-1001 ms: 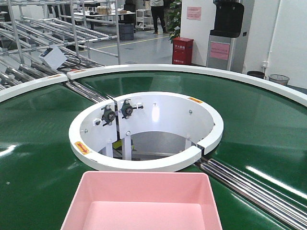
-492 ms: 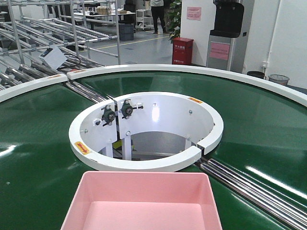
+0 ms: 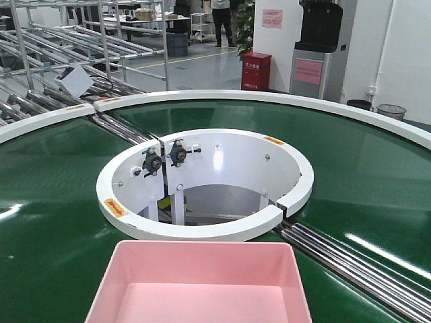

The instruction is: Grab pink bin and stack on right shelf

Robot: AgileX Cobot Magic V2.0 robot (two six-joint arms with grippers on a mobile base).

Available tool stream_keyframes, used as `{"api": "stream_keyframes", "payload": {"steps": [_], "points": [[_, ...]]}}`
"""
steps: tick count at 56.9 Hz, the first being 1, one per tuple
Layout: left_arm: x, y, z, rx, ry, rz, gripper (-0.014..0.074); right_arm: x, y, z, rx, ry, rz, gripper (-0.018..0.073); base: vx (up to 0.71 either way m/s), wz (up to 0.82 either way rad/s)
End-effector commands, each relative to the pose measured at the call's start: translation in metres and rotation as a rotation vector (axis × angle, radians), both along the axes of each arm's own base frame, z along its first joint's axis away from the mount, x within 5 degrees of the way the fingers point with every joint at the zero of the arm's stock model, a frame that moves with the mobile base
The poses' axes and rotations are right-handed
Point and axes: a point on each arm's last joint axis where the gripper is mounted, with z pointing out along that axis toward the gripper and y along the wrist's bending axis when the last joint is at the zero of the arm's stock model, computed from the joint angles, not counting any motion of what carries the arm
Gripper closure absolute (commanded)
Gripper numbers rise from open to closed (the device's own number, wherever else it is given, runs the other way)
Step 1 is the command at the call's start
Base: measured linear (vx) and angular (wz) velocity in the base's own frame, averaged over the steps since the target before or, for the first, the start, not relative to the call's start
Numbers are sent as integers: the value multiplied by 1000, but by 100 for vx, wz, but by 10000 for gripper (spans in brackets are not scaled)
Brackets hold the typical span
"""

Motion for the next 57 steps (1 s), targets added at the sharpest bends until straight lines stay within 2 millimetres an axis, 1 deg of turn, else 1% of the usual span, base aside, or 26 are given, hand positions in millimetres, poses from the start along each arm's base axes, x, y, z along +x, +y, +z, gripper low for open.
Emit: {"api": "stream_keyframes", "payload": {"steps": [1,4,8,11,14,16,19,24,27,31,32,35,37,40,45,47,51,52,53,57], "points": [[2,0,11,-9,-44,2,258,5,1,17,-10,-96,11,317,0,0],[2,0,8,-9,-19,2,187,6,1,15,-10,-86,11,256,0,0],[2,0,4,-16,1,3,120,8,1,12,-10,-66,11,174,0,0],[3,0,1,-18,11,3,97,12,1,9,-3,-43,9,127,0,0],[4,0,-1,-19,25,2,88,15,1,6,46,-17,3,90,0,0],[5,0,-3,-18,41,2,88,16,1,5,67,-4,1,75,0,0],[10,-1,-5,-20,76,-8,88,21,1,2,71,47,-4,75,0,0],[23,-7,-7,-37,172,-57,88,34,0,2,77,221,-19,79,0,0],[37,-14,-6,-35,246,-110,88,49,2,8,92,315,-9,79,0,0],[56,-22,-3,-8,291,-170,88,66,6,14,109,404,36,79,0,0],[64,-25,-1,-15,304,-189,88,74,8,17,120,423,54,79,0,0],[78,-32,1,-16,324,-225,88,88,12,20,136,468,94,79,0,0],[94,-39,3,-24,348,-254,88,99,15,21,150,493,114,82,0,0],[110,-47,3,-36,379,-278,88,111,17,20,185,519,126,92,0,0],[138,-63,-3,-35,460,-326,88,132,25,14,212,558,150,120,0,0],[153,-72,-8,-28,507,-349,88,143,34,9,192,582,179,134,0,0],[174,-83,-20,-22,568,-370,88,158,50,1,181,616,204,141,0,0],[178,-86,-20,-24,573,-374,88,163,55,-4,173,635,205,141,0,0],[186,-91,-25,-29,594,-380,88,169,58,-8,189,652,189,141,0,0],[201,-101,-33,-42,623,-393,88,183,61,-18,224,690,145,141,0,0]]}}
